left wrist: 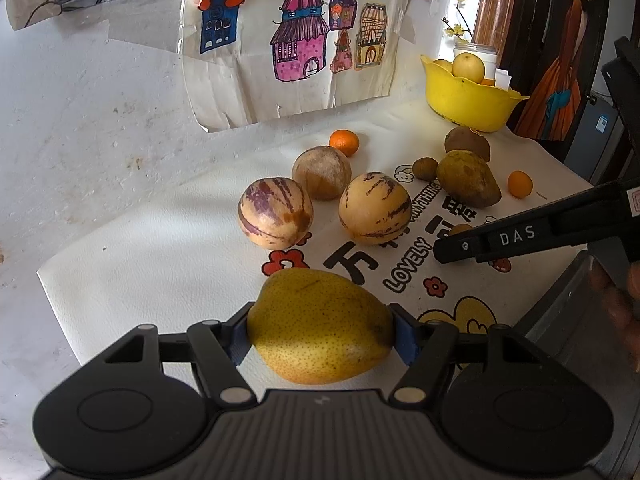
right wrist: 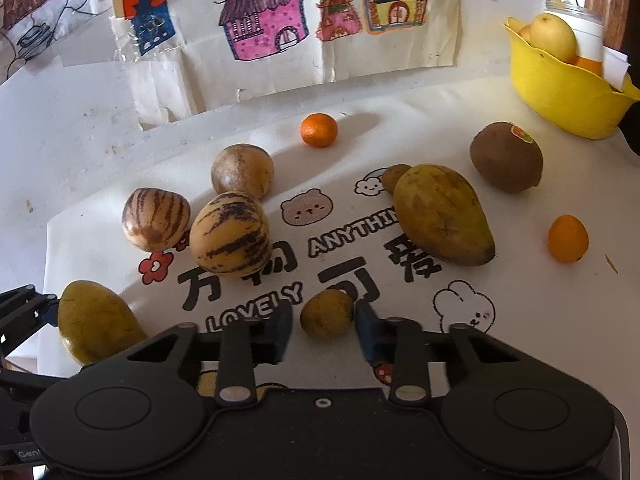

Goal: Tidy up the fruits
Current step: 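Grasp the large yellow-green pear with the left tool while the right tool grasps a small round yellow fruit, then carry the pear with the left tool while the right tool carries the small fruit over the metal tray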

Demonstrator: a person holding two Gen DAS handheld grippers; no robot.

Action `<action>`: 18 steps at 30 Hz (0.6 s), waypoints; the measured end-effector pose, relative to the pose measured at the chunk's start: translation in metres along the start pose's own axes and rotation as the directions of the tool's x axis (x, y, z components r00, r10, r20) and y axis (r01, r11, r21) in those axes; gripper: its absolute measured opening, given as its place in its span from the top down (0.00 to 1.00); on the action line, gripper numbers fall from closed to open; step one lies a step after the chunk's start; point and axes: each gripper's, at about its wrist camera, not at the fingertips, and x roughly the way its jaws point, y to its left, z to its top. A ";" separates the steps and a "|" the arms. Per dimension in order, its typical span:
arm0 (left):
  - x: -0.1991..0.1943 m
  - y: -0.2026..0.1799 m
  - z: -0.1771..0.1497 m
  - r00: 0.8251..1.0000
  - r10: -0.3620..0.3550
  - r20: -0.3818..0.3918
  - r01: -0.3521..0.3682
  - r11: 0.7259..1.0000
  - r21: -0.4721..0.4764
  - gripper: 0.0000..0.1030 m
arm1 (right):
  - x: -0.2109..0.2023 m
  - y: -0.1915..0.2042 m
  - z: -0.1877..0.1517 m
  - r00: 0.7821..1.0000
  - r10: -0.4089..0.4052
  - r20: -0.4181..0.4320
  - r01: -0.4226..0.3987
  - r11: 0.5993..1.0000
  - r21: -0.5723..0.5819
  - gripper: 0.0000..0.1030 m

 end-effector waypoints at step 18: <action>-0.024 -0.008 0.006 0.999 0.001 0.044 -0.001 1.000 0.001 0.30 | -0.063 0.008 -0.011 0.992 0.044 0.121 -0.045 0.999 -0.001 0.71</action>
